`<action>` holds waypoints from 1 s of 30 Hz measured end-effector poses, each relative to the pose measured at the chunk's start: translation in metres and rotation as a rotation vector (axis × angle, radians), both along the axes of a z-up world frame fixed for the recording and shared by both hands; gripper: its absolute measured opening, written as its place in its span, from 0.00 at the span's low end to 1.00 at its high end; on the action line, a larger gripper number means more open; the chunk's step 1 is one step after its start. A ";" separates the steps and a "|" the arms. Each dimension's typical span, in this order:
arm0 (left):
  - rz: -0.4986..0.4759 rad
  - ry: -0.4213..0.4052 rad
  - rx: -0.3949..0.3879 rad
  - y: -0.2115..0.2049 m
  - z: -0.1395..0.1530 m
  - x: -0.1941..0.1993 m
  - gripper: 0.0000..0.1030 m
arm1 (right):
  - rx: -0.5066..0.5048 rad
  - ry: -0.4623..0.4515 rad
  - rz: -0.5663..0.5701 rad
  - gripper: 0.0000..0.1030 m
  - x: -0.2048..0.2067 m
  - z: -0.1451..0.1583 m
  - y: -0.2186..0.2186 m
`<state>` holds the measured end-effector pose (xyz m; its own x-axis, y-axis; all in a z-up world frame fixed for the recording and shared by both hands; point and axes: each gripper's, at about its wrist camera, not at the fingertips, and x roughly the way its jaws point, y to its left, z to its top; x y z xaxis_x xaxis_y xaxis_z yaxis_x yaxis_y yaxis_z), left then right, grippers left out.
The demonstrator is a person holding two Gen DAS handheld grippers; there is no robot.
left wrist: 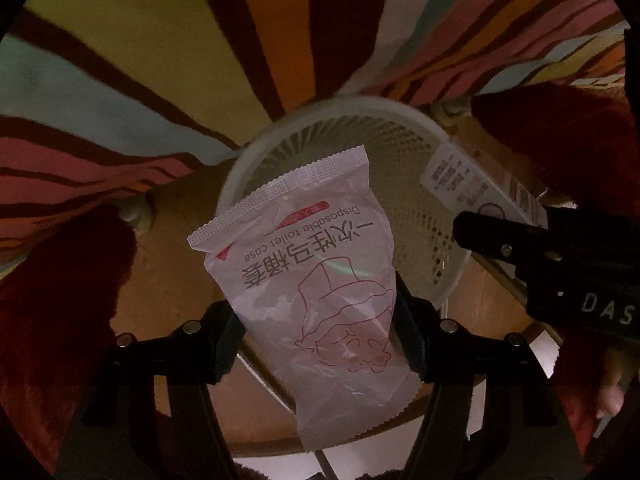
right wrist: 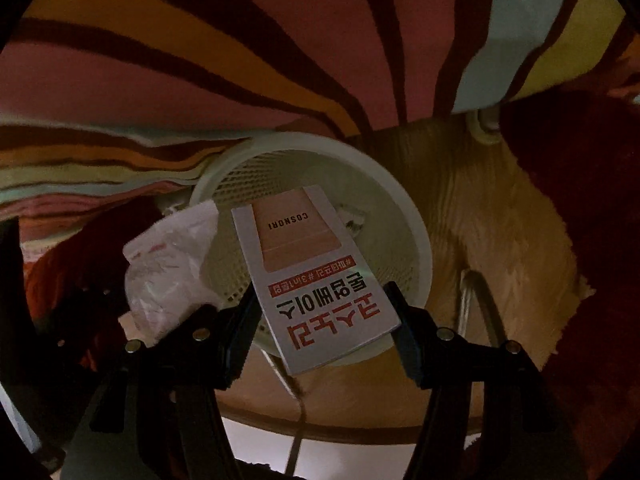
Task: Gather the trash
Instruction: 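Open the left tool over the basket while the right tool releases its box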
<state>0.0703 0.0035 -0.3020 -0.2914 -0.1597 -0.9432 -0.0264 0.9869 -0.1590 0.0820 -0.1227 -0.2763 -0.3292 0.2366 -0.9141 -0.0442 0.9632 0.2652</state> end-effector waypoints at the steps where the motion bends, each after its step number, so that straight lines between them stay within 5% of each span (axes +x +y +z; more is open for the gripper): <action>1: 0.000 0.008 -0.002 -0.002 -0.004 0.000 0.63 | -0.001 0.008 -0.005 0.57 0.000 -0.003 0.000; 20: -0.010 0.143 0.017 -0.007 -0.043 -0.005 0.66 | 0.015 0.141 -0.044 0.58 0.001 -0.044 0.004; 22: -0.004 0.156 0.025 -0.005 -0.044 -0.006 0.87 | 0.031 0.161 -0.054 0.71 0.000 -0.048 0.000; 23: 0.000 0.157 0.031 -0.005 -0.045 -0.007 0.87 | 0.019 0.157 -0.061 0.86 0.001 -0.048 -0.002; 24: 0.009 0.156 0.034 -0.003 -0.045 -0.007 0.87 | 0.010 0.150 -0.069 0.89 0.002 -0.048 -0.004; 30: 0.046 0.150 0.038 0.003 -0.042 -0.007 0.87 | -0.002 0.148 -0.141 0.89 0.004 -0.049 -0.018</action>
